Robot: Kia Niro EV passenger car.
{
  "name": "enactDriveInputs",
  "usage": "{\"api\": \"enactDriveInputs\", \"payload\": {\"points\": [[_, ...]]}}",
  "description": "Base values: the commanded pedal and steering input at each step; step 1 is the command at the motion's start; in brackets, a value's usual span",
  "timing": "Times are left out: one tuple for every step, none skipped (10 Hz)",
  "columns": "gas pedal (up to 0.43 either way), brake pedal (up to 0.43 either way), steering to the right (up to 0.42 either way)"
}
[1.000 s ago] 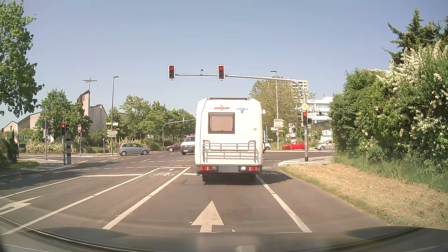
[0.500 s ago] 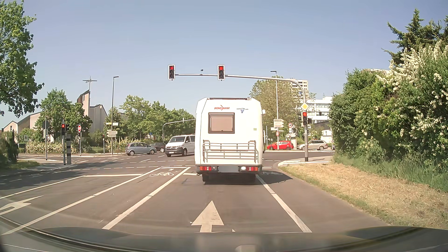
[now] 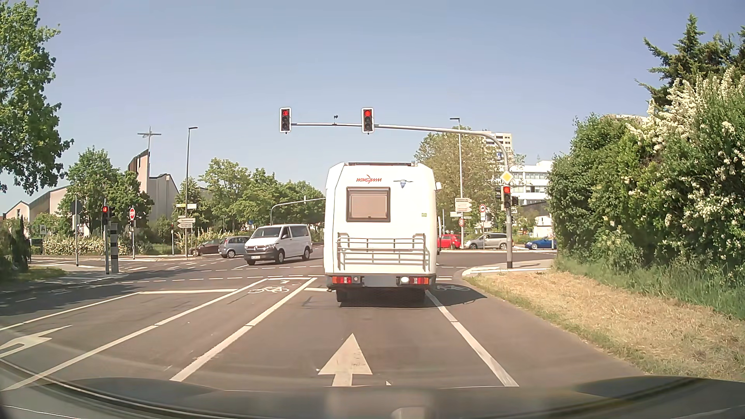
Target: Follow the waypoints while adhering to traffic rules and regulations
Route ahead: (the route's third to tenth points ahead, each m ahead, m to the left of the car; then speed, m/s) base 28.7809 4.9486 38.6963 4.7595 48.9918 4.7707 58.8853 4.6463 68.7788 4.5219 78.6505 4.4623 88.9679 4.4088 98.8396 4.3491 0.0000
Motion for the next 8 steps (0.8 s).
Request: {"api": "enactDriveInputs", "payload": {"points": [[0.0, 0.293, 0.005], [0.0, 0.293, 0.005], [0.0, 0.293, 0.005], [0.0, 0.293, 0.005], [0.0, 0.293, 0.005], [0.0, 0.293, 0.005], [0.0, 0.293, 0.005], [0.0, 0.293, 0.005]]}}
